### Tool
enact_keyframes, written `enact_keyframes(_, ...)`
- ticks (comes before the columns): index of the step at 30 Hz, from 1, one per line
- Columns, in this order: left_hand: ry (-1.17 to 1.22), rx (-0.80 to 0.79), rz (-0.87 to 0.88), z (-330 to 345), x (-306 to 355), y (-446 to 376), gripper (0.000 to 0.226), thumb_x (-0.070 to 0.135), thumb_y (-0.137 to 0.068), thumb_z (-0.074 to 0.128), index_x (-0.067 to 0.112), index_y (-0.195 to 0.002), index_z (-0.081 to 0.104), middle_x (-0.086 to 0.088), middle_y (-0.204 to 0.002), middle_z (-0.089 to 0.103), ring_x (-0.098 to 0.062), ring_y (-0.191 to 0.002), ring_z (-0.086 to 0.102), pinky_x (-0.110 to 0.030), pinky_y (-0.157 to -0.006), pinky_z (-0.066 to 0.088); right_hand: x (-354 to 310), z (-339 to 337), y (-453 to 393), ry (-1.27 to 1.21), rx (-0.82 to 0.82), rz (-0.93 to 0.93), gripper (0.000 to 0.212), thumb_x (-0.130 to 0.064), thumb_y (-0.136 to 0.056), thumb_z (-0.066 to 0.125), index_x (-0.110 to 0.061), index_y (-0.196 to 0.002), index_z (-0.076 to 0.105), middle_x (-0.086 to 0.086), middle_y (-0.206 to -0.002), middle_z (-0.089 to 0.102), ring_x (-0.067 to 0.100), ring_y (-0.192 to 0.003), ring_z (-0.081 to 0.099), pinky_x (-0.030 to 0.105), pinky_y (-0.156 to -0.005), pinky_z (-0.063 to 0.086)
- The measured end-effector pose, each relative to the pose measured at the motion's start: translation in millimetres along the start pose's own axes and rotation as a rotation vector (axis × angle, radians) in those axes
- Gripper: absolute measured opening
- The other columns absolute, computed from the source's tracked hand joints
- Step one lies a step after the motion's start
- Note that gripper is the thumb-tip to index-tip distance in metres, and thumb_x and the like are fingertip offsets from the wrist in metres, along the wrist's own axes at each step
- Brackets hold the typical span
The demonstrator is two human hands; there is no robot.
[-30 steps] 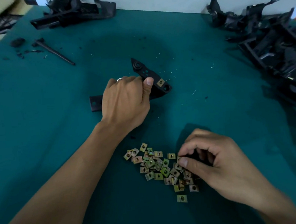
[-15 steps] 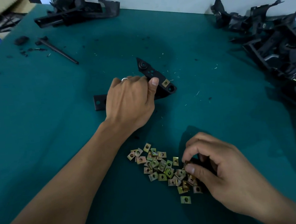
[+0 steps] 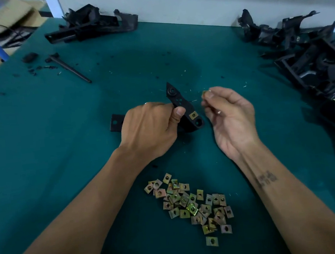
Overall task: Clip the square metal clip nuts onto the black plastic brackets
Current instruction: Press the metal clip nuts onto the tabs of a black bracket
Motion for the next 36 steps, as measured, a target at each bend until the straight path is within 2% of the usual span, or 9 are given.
enact_keyframes(3,-0.024,0.003,0.013,-1,2,0,0.050,0.053,-0.102,0.023,0.021,-0.064,0.032,0.005,-0.060,0.042,-0.027,-0.050,0.037,-0.030,-0.049,0.025,10,22,-6,0.076,-0.117,-0.001,0.012,0.002,-0.078,0.078,-0.008,-0.083,0.074,0.009,-0.083,0.073,0.018,-0.076,0.069,0.029,-0.076,0.056)
enact_keyframes(6,-0.041,0.012,0.030,0,4,0,0.049,0.053,-0.102,0.027,0.022,-0.065,0.032,0.007,-0.059,0.041,-0.026,-0.049,0.039,-0.030,-0.048,0.026,12,25,-5,0.100,-0.154,-0.029,0.011,0.000,-0.080,0.079,-0.011,-0.082,0.077,0.006,-0.084,0.074,0.017,-0.078,0.069,0.028,-0.076,0.057)
enact_keyframes(12,-0.063,0.043,0.048,-2,6,0,0.050,0.054,-0.102,0.027,0.020,-0.066,0.034,0.006,-0.057,0.043,-0.023,-0.048,0.036,-0.027,-0.047,0.021,7,22,-4,0.148,-0.089,-0.095,0.016,0.002,-0.084,0.077,-0.012,-0.078,0.077,0.005,-0.082,0.075,0.018,-0.082,0.069,0.031,-0.083,0.057)
enact_keyframes(16,-0.070,0.047,0.058,-2,9,0,0.049,0.053,-0.102,0.028,0.020,-0.066,0.034,0.004,-0.057,0.048,-0.028,-0.047,0.043,-0.028,-0.048,0.023,4,22,-1,0.147,-0.045,-0.133,0.022,0.003,-0.083,0.078,-0.016,-0.073,0.077,0.004,-0.080,0.075,0.019,-0.082,0.068,0.030,-0.082,0.056)
enact_keyframes(19,-0.069,0.047,0.062,-3,10,0,0.049,0.054,-0.102,0.029,0.020,-0.066,0.035,0.006,-0.058,0.044,-0.029,-0.048,0.047,-0.029,-0.047,0.026,5,22,0,0.143,-0.027,-0.136,0.023,0.004,-0.083,0.078,-0.016,-0.073,0.077,0.005,-0.080,0.075,0.020,-0.084,0.067,0.034,-0.085,0.055)
enact_keyframes(27,-0.028,0.055,0.069,-5,10,1,0.049,0.052,-0.103,0.033,0.020,-0.066,0.034,0.002,-0.059,0.053,-0.030,-0.049,0.048,-0.031,-0.047,0.030,2,23,1,0.190,-0.040,-0.146,0.022,0.006,-0.083,0.076,-0.013,-0.071,0.075,0.006,-0.080,0.074,0.023,-0.083,0.066,0.043,-0.088,0.054)
enact_keyframes(31,-0.011,0.056,0.067,-6,11,1,0.047,0.051,-0.102,0.031,0.021,-0.066,0.034,0.001,-0.061,0.057,-0.034,-0.051,0.052,-0.032,-0.047,0.032,-1,24,0,0.218,-0.069,-0.138,0.018,0.002,-0.078,0.077,-0.013,-0.068,0.074,0.011,-0.079,0.072,0.032,-0.083,0.064,0.051,-0.085,0.051)
enact_keyframes(36,0.008,0.052,0.068,-6,11,1,0.047,0.049,-0.103,0.032,0.021,-0.066,0.036,0.001,-0.061,0.058,-0.034,-0.052,0.053,-0.032,-0.047,0.033,3,25,1,0.176,-0.071,-0.101,0.023,0.009,-0.085,0.072,-0.009,-0.070,0.072,0.017,-0.081,0.069,0.034,-0.082,0.060,0.052,-0.085,0.048)
Point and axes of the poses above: each hand's wrist, its own y-axis away from the middle knuckle, its own z-axis out of the palm, x = y × z, the point moved 9 cm from there along -y, towards the middle knuckle
